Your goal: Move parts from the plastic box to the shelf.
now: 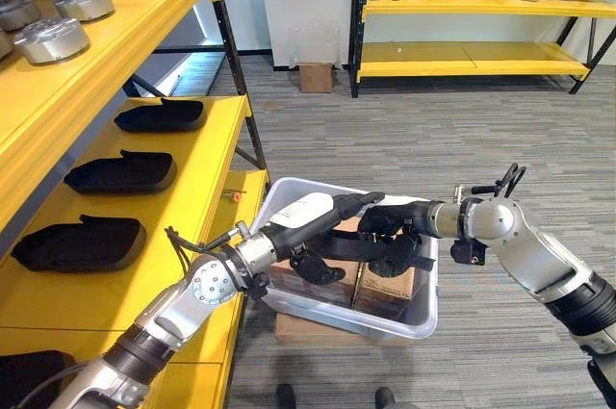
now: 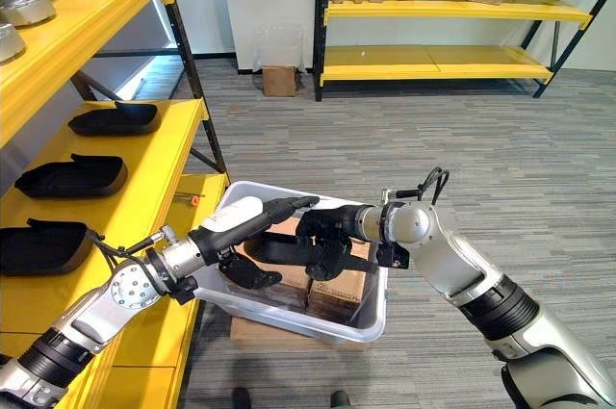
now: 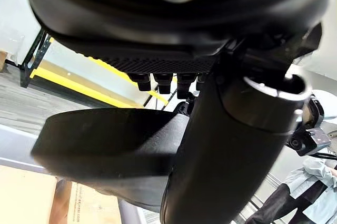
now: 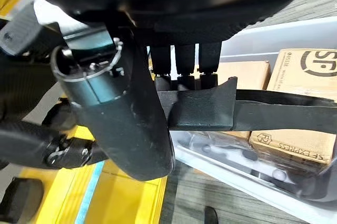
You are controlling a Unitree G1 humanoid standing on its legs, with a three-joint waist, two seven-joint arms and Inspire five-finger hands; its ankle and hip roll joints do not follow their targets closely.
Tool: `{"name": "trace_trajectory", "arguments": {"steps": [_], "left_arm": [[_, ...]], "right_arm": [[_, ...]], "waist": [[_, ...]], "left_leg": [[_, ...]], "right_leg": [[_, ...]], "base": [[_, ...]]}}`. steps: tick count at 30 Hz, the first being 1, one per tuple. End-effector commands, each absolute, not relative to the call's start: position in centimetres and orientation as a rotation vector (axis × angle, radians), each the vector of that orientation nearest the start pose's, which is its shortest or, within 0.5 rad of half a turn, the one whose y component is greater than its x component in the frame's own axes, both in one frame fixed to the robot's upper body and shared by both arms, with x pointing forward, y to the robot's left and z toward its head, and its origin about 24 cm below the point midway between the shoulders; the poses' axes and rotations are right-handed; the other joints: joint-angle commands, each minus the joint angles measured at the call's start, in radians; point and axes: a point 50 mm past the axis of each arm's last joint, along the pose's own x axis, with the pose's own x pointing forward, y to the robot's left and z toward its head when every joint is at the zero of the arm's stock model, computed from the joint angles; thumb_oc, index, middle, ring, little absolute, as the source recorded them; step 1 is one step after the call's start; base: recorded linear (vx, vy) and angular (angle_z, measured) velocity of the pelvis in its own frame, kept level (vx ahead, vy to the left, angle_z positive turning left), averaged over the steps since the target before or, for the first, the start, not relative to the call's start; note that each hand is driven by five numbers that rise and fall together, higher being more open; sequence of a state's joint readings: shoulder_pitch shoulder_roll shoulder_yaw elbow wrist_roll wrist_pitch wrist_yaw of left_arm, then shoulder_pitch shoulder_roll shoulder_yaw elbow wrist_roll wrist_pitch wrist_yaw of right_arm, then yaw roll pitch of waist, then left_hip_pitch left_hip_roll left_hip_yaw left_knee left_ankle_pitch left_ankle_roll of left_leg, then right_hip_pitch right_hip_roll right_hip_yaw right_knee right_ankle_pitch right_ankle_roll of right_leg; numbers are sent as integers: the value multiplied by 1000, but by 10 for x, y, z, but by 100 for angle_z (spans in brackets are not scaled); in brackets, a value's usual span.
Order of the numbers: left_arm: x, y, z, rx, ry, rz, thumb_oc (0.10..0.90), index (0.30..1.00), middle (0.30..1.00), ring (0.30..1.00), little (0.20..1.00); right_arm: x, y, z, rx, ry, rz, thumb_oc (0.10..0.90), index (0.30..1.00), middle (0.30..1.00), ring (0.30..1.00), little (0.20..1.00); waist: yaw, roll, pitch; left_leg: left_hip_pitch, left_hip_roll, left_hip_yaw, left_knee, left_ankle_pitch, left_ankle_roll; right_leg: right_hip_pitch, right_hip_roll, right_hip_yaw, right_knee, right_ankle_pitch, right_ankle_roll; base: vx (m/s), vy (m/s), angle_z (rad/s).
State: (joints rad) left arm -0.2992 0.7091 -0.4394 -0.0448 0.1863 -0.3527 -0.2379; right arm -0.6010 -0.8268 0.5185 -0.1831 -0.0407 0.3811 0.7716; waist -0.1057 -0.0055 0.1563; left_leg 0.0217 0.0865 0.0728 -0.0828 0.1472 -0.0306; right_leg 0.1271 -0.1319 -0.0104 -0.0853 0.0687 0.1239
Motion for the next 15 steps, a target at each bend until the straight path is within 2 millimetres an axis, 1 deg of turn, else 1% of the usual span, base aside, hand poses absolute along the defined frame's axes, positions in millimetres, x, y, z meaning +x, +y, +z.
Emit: {"name": "trace_trajectory", "arguments": {"steps": [1,5,9,14,15], "left_arm": [[277,125,142,896,-623,-654,900,1000,1000,1000,1000],[283,143,133,937,-540,-565,900,1000,1000,1000,1000],[282,154,124,951,-482,-537,900,1000,1000,1000,1000],[283,157,111,968,-413,-520,900,1000,1000,1000,1000],[283,156,106,994,-406,-514,900,1000,1000,1000,1000]], "right_arm": [[300,-107,205,-1154,-152,997,400,300,300,300,300],[301,-115,206,-1152,-157,966,400,300,300,300,300],[300,-122,210,-1141,-174,949,400,300,300,300,300],[297,-119,212,-1150,-197,975,400,300,300,300,300],[297,-118,213,-1153,-204,986,400,300,300,300,300]], "waist": [[18,-25,-104],[21,-28,-108],[25,-31,-105],[28,-32,-102],[27,-32,-103]], "left_leg": [[110,-16,116,-4,-192,7],[109,-15,117,-4,-192,6],[107,-15,116,-4,-190,6],[107,-15,113,-4,-191,8],[109,-15,114,-4,-191,8]], "right_leg": [[-33,86,-48,-1,-33,-49],[-34,86,-52,-2,-34,-48],[-36,86,-52,-2,-34,-47],[-34,88,-52,-1,-36,-49],[-32,88,-52,-1,-37,-50]], "base": [[0,0,0],[0,0,0],[0,0,0],[0,0,0],[0,0,0]]}}
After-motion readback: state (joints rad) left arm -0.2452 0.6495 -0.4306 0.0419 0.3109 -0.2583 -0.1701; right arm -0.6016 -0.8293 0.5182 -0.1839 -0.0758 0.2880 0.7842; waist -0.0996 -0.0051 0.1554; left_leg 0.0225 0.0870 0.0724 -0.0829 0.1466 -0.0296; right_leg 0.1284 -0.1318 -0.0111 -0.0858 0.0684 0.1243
